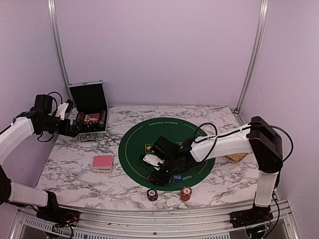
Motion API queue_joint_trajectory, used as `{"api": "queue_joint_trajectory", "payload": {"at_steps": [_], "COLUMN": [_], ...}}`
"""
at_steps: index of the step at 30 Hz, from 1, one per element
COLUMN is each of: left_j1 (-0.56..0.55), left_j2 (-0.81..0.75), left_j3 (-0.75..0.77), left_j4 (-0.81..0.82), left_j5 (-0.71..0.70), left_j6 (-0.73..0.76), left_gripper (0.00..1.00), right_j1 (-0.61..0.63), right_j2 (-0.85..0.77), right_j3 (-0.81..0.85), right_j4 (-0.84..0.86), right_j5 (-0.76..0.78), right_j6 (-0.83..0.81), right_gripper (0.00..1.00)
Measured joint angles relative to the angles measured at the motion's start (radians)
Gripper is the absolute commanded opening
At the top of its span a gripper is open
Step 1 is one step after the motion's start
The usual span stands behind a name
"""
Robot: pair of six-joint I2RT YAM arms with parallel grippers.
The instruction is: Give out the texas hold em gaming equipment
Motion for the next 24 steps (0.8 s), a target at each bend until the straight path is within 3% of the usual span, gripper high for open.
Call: {"api": "queue_joint_trajectory", "payload": {"at_steps": [4,13,24], "left_j1": [0.0,0.0,0.0], "left_j2": [0.0,0.0,-0.001], "left_j3": [0.0,0.011,0.019], "left_j4": [0.0,-0.003,-0.008], "left_j5": [0.001,0.002,0.004], "left_j6": [0.0,-0.001,-0.005], "left_gripper": [0.99,0.99,0.99], "right_j1": [0.012,0.013,0.018], "right_j2": [-0.013,-0.032,0.0], "right_j3": [-0.034,-0.06,-0.03], "right_j4": [0.014,0.019,0.047], "right_j5": [0.022,0.05,0.108], "right_j6": [0.003,0.019,0.035], "right_gripper": [0.55,0.31,0.24]}}
